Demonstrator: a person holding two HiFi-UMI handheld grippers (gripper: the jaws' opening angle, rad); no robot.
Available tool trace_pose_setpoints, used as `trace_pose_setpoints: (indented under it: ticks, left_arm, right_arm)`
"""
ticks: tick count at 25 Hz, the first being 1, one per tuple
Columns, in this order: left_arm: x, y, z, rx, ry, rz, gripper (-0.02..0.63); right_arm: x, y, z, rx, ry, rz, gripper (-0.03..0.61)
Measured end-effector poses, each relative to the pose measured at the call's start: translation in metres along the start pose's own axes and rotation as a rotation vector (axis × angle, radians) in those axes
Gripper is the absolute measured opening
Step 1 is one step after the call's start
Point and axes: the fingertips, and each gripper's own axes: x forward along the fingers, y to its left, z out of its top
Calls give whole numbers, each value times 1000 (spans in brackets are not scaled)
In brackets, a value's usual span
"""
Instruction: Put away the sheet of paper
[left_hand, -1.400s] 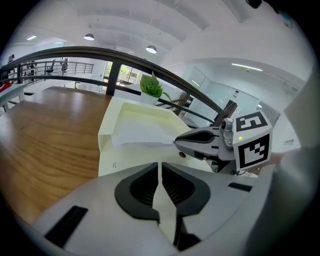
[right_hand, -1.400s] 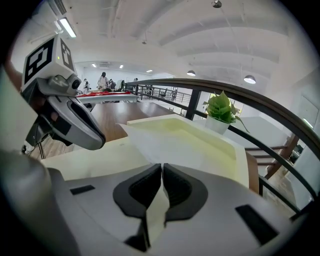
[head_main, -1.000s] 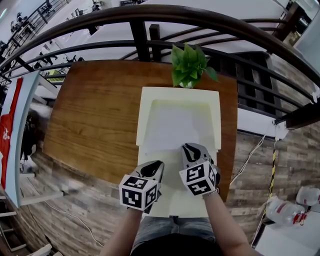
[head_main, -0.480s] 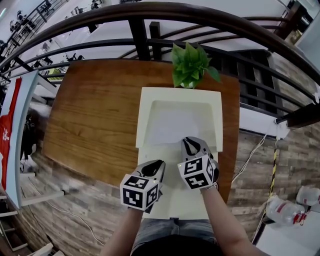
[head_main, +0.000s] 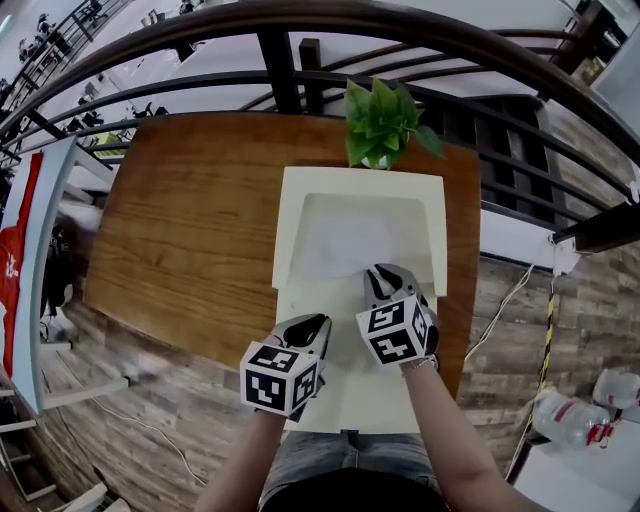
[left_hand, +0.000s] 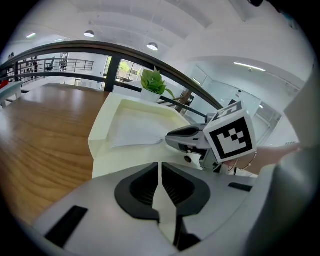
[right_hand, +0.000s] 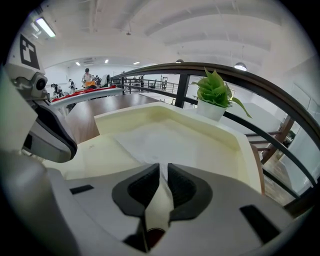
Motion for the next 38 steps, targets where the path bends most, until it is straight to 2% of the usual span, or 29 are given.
trace_pose_setpoints:
  ticks: [6, 14, 25, 30, 34, 38]
  left_arm:
    - [-6, -2, -3, 4, -9, -4, 35]
    - [-22, -9, 2, 28, -49, -26, 35]
    - [-59, -41, 1, 114, -124, -104, 35]
    - [-80, -58, -1, 141, -167, -156, 35]
    - [-100, -70, 2, 174, -213, -170, 35]
    - [-113, -78, 5, 212, -240, -169, 35]
  right_arm:
    - [-13, 5, 1, 12, -18, 2, 67]
    - [-51, 11, 13, 116, -99, 46, 69]
    - [-114, 30, 11, 163, -234, 42, 72]
    - [-146, 44, 12, 133, -277, 37, 72]
    - [-178, 51, 14, 168, -333, 42, 71]
    - [-201, 62, 15, 187, -373, 92, 50]
